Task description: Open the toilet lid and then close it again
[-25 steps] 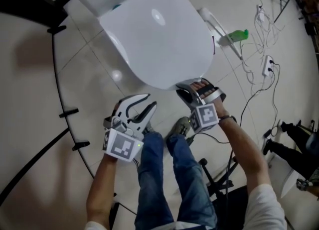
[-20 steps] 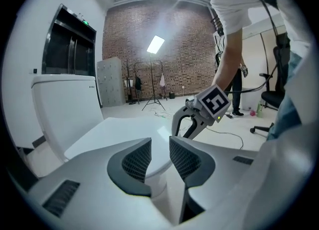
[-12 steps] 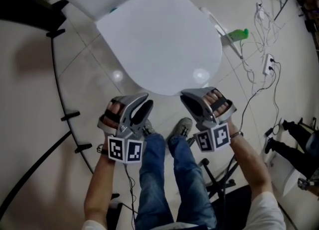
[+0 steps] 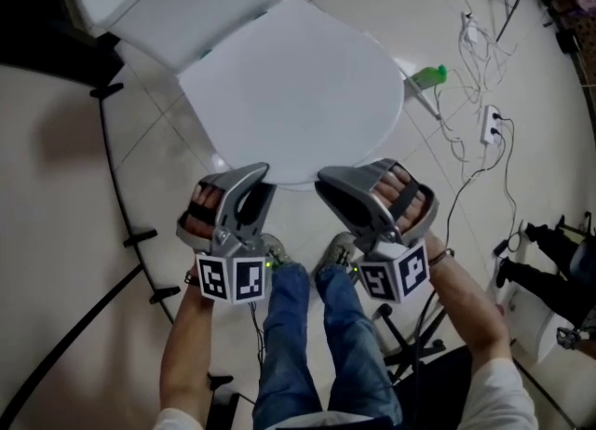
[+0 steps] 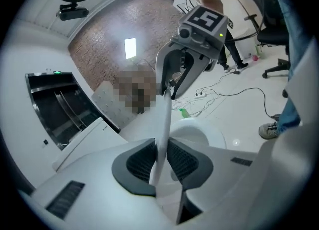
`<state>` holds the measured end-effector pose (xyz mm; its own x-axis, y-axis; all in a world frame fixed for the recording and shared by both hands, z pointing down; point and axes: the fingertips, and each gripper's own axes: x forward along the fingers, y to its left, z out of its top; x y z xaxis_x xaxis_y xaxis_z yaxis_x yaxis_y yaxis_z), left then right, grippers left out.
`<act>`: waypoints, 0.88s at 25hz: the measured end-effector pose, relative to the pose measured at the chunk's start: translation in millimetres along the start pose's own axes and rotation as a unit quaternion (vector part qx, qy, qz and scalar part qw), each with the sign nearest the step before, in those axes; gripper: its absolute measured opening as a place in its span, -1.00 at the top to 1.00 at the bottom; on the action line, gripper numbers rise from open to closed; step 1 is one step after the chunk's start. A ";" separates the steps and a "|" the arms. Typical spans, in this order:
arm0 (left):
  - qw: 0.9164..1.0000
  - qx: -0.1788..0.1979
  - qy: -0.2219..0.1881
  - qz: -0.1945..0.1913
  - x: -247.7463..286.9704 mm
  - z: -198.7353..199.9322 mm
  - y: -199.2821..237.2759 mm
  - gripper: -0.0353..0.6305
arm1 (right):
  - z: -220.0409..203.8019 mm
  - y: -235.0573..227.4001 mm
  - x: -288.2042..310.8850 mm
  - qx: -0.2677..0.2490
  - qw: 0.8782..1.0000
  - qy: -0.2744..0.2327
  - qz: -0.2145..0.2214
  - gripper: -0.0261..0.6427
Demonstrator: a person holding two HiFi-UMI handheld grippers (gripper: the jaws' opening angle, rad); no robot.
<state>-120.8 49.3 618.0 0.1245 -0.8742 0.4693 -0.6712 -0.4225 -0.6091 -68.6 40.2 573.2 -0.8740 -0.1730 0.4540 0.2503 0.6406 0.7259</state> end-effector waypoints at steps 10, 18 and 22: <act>0.986 -0.160 -0.010 0.040 -13.0 -11.0 175.8 0.75 | 22.4 -123.8 -57.7 0.105 0.991 0.046 -0.076 0.66; 0.932 -0.353 0.022 0.076 -1.8 -60.0 303.9 0.72 | 33.0 -95.4 -115.4 0.261 0.951 0.147 -0.077 0.66; 0.906 -0.412 0.039 0.093 7.3 -92.0 344.0 0.70 | 49.4 -82.7 -121.3 0.311 0.933 0.160 -0.086 0.66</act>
<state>-418.1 -80.4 470.7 -0.0770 -0.8786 0.4714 -0.9967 0.0797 -0.0143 -3.8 45.2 432.5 -0.6844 -0.4649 0.5616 -0.2593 0.8752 0.4084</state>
